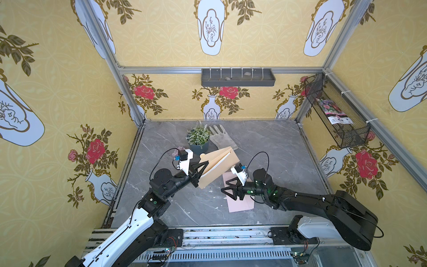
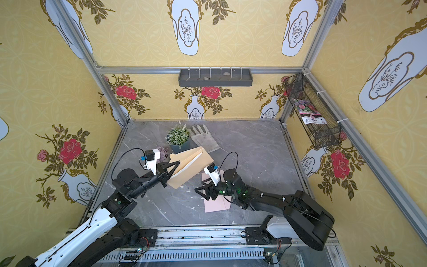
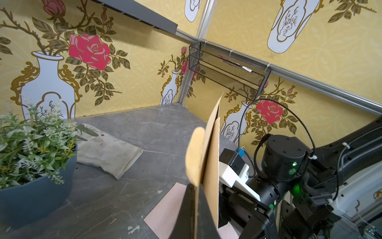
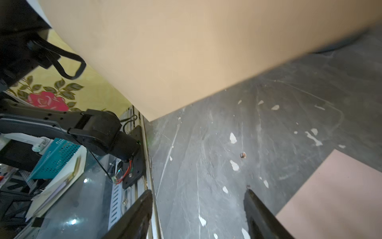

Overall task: Take the letter paper out of the envelope
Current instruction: Pick up the envelope from the center of the board.

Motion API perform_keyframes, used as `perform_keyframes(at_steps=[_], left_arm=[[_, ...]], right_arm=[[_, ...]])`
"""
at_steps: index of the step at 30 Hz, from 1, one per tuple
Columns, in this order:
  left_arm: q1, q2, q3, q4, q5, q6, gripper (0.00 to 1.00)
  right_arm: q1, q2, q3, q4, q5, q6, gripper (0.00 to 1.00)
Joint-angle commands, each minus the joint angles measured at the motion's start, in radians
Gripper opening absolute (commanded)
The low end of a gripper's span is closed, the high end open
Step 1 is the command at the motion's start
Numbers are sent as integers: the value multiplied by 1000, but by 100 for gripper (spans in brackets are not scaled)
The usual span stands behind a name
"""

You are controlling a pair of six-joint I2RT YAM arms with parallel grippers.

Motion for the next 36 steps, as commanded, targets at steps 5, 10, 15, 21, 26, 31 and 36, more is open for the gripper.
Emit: perform_keyframes(at_steps=[5,10,15,21,26,31,36], left_arm=[[-1,-45,-6,-19,-7,-94,6],[-1,-84,-23,-26,-26,-118,7],[-1,-104,-41,-30,-25,-135,7],[-1,-130,-55,-31,-19,-150,8],[-1,-125,-57,-30,-6,-154,12],[-1,-149,-64,-46,-31,-143,43],[-1,-213,-37,-153,-108,-79,67]], right_arm=[[-50,143,-43,595,-77,118,73],[-74,251,-65,873,-69,180,69],[-77,295,-5,896,-81,193,64],[-73,259,60,739,-72,160,57],[-67,232,92,665,-93,150,0],[-57,178,80,610,-101,148,0],[-43,56,42,463,-57,102,0]])
